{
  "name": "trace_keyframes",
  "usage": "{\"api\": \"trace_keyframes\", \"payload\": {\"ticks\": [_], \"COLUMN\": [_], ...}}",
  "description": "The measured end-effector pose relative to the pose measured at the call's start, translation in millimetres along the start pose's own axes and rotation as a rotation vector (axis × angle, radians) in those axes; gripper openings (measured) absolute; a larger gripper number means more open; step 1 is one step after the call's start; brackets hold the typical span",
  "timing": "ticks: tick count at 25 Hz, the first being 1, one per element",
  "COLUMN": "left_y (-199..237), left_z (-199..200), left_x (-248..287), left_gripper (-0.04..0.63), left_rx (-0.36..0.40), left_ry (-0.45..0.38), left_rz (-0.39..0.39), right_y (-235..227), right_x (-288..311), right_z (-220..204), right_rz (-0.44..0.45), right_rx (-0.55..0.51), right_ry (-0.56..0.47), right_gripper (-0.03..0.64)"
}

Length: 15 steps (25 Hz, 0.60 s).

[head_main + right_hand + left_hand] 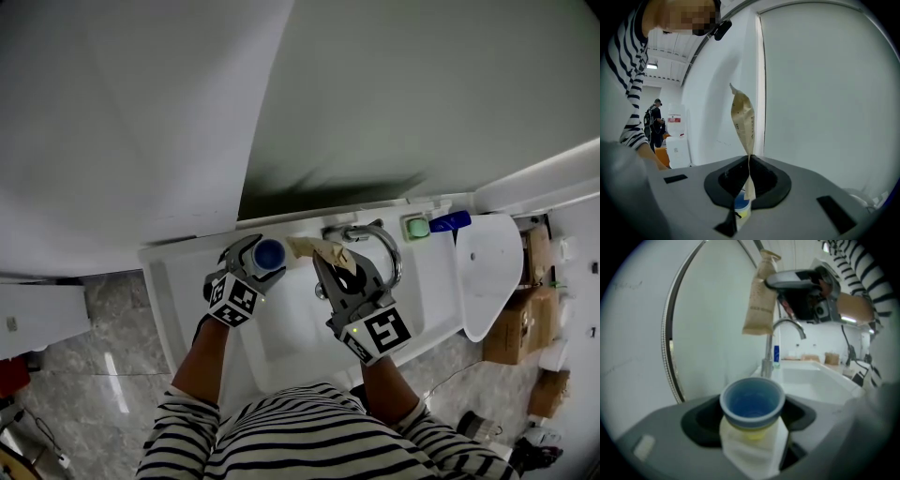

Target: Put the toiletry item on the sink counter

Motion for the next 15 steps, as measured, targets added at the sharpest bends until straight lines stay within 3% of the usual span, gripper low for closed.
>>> {"api": "trace_keyframes", "payload": {"ticks": [15], "left_y": [2.0], "left_z": [-3.3], "left_x": [5.9], "left_gripper": [0.374], "left_rx": [-0.013], "left_ry": [-0.036], "left_rz": [0.004], "right_y": [0.4], "right_x": [-1.8], "right_z": [0.6], "right_rz": [0.006], "right_rx": [-0.003], "right_ry": [0.005], "right_gripper": [0.011]}}
Point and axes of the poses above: the fingertips, and each gripper's own axes: x forward along the fingers, y to its left, z out of its top, the point moved 3 cm from there along -x, backward along the fingers, and after that the axes turned 7 degrees about -x, right-handed, at the moved point
